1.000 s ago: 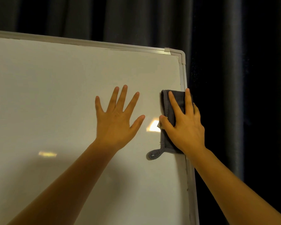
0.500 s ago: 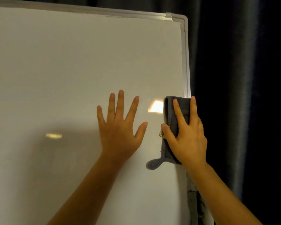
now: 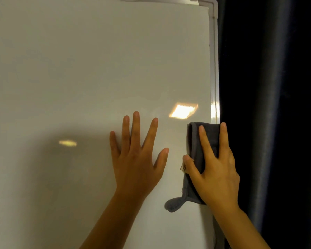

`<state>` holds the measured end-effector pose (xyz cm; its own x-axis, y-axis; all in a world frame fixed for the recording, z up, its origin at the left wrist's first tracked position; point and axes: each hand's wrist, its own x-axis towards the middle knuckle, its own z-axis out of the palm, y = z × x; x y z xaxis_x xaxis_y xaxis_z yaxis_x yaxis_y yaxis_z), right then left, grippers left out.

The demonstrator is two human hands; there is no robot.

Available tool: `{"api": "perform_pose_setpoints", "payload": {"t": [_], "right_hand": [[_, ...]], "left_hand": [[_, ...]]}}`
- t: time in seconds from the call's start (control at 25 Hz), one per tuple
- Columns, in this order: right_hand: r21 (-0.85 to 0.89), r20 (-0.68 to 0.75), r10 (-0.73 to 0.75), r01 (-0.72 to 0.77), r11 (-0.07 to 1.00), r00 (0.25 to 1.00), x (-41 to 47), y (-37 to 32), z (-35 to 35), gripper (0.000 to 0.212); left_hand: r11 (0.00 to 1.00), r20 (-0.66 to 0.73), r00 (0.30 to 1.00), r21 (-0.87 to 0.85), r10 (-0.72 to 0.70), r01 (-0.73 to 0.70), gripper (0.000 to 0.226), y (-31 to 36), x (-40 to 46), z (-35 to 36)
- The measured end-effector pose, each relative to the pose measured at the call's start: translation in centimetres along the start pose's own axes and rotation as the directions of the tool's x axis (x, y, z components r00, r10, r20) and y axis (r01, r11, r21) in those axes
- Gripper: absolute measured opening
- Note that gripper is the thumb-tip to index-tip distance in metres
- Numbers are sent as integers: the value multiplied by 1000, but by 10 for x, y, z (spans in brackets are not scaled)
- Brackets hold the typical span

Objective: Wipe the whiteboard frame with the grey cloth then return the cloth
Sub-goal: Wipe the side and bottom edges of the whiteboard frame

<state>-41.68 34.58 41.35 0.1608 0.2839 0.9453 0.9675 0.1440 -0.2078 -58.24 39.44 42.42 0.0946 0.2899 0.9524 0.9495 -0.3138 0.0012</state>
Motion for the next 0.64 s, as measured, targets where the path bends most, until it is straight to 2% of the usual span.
{"api": "perform_pose_setpoints", "payload": {"t": [0.16, 0.52, 0.64], "right_hand": [[3, 3, -16, 16, 1000, 1000, 3, -1, -10, 74], [46, -53, -92, 94, 995, 994, 124, -10, -17, 71], [52, -42, -95, 97, 994, 995, 120, -7, -13, 70]], "left_hand": [[1000, 24, 999, 0, -22, 22, 65, 9, -16, -7], [998, 65, 997, -43, -48, 51, 64, 18, -41, -6], [998, 91, 995, -50, -26, 31, 65, 19, -58, 0]]}}
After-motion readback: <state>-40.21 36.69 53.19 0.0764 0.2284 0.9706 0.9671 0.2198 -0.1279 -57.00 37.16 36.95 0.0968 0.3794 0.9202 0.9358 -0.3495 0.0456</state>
